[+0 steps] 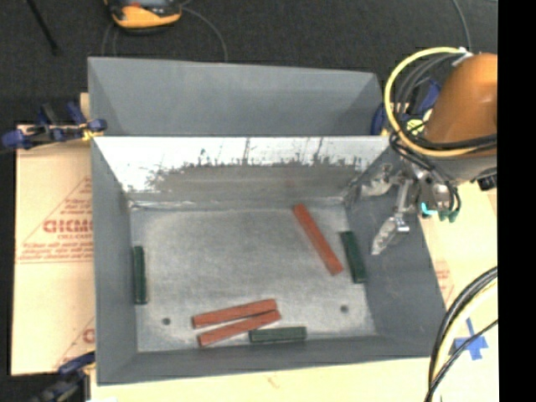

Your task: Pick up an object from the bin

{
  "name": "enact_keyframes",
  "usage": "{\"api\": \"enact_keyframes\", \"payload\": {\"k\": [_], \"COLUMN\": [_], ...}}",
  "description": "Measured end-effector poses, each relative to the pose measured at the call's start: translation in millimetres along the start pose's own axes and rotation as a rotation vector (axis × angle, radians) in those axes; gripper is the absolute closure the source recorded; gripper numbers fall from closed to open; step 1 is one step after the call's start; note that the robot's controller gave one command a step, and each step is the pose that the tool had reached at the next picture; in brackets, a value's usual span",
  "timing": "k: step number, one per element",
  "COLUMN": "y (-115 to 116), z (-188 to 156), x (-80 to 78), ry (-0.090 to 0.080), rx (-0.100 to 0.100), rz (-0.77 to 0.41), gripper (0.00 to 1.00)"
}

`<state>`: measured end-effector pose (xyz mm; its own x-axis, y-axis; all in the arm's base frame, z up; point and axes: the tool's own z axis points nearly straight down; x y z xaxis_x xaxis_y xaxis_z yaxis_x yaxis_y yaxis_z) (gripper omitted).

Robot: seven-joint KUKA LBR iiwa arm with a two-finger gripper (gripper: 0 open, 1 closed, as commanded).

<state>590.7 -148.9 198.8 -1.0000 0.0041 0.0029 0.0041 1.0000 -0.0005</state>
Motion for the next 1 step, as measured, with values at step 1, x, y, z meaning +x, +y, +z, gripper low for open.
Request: {"api": "enact_keyframes", "payload": {"k": [1], "y": [0.2], "z": [-2.1], "x": [-0.5], "ry": [-0.003], "rx": [0.000], "rz": [-0.001], "gripper": [0.00]}}
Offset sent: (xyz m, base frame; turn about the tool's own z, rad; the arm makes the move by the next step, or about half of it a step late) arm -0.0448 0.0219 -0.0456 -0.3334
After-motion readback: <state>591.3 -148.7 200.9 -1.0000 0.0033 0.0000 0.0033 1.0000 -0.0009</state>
